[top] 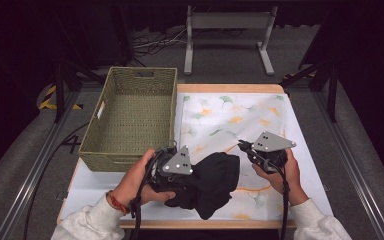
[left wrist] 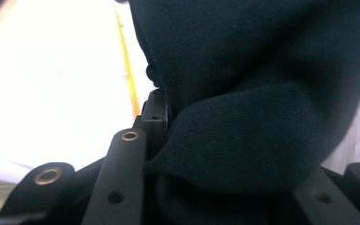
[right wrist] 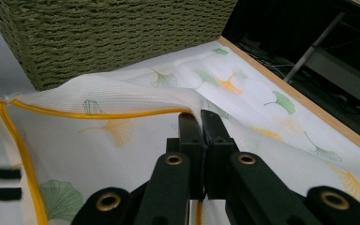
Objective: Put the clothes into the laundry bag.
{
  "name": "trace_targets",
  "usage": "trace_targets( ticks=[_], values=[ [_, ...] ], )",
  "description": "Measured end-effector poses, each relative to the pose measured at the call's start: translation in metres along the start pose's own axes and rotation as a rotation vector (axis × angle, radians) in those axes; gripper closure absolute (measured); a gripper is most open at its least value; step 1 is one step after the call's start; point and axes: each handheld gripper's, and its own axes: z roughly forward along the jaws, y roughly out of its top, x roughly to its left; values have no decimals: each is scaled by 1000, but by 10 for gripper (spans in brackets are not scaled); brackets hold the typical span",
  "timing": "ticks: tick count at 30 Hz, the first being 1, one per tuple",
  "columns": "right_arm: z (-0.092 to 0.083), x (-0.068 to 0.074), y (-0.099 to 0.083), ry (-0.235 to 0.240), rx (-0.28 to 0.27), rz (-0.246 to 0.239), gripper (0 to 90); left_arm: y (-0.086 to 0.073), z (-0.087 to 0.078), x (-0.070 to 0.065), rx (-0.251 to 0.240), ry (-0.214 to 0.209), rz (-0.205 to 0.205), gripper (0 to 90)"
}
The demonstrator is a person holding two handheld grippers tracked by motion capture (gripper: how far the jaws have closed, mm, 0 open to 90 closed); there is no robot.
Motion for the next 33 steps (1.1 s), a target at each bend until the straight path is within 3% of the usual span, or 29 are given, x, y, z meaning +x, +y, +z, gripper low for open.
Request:
trace_targets(
  ticks=[1,2,9,13,15,19,25,28,30,33],
  values=[
    [0,1,0,2,-1,-1,889,-1,8,0,-8,-20,-24,676],
    [0,1,1,3,1,-4,889,-1,8,0,-8,-20,-24,676],
    [2,6,1,9,4,-14,890,3,60,-10,38,-75,-43,676],
    [0,9,3,16,0,-17,889,6,86,-7,102,-33,-60,675],
    [0,11,4,26,-4,-19,889,3,96,-1,109,-28,-99,672],
    [1,19,6,46,-3,-38,889,-7,117,13,78,-9,-197,658],
    [-1,23,6,57,2,-48,889,-11,128,19,89,7,-241,621],
    [-1,24,5,61,4,-49,888,-10,133,21,102,21,-234,585],
    [-2,25,5,61,1,-51,888,-10,134,24,114,40,-230,512],
    [-3,25,1,63,9,-52,887,-11,131,28,101,16,-215,365]
  ],
)
